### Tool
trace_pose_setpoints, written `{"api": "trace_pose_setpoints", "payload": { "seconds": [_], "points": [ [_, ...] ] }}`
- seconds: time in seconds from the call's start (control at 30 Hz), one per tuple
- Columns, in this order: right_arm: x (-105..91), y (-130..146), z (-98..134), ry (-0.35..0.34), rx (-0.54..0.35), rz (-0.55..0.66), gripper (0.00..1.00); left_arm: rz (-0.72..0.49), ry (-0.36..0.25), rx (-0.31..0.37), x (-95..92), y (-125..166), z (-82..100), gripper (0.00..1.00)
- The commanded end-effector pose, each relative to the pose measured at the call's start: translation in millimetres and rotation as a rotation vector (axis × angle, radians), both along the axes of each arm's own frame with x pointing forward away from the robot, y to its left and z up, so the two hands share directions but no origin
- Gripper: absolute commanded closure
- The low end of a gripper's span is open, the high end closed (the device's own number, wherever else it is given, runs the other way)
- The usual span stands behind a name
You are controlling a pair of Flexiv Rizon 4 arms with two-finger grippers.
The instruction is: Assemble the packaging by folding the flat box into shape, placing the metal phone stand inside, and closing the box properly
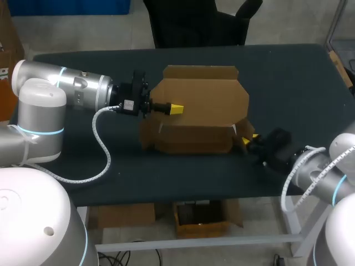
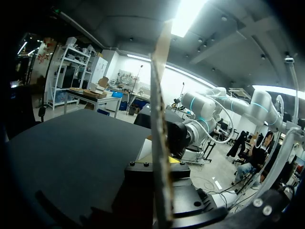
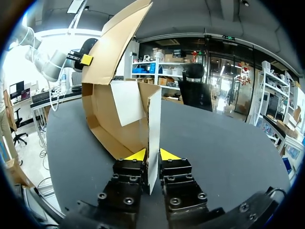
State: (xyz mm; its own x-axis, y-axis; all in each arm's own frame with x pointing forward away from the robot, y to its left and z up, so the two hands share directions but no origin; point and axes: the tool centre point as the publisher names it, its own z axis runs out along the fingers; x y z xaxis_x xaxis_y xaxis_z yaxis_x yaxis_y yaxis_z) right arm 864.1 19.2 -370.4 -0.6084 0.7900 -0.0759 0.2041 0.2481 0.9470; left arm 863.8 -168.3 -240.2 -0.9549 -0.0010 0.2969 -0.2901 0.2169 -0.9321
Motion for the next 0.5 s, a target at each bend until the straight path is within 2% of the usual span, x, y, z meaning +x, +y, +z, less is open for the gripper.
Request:
{"api": "trace_pose_setpoints", "payload": {
  "seconds": [0.03, 0.5],
  "points": [
    [1.6, 10, -4, -0.022, -0.006, -0.052, 1.0, -0.001, 0.0, 0.001, 0.1, 1, -2.7, 1.0],
    [-5.4, 23, -7, -0.025, -0.001, -0.111, 1.0, -0.001, 0.0, 0.001, 0.1, 1, -2.7, 1.0]
  ]
}}
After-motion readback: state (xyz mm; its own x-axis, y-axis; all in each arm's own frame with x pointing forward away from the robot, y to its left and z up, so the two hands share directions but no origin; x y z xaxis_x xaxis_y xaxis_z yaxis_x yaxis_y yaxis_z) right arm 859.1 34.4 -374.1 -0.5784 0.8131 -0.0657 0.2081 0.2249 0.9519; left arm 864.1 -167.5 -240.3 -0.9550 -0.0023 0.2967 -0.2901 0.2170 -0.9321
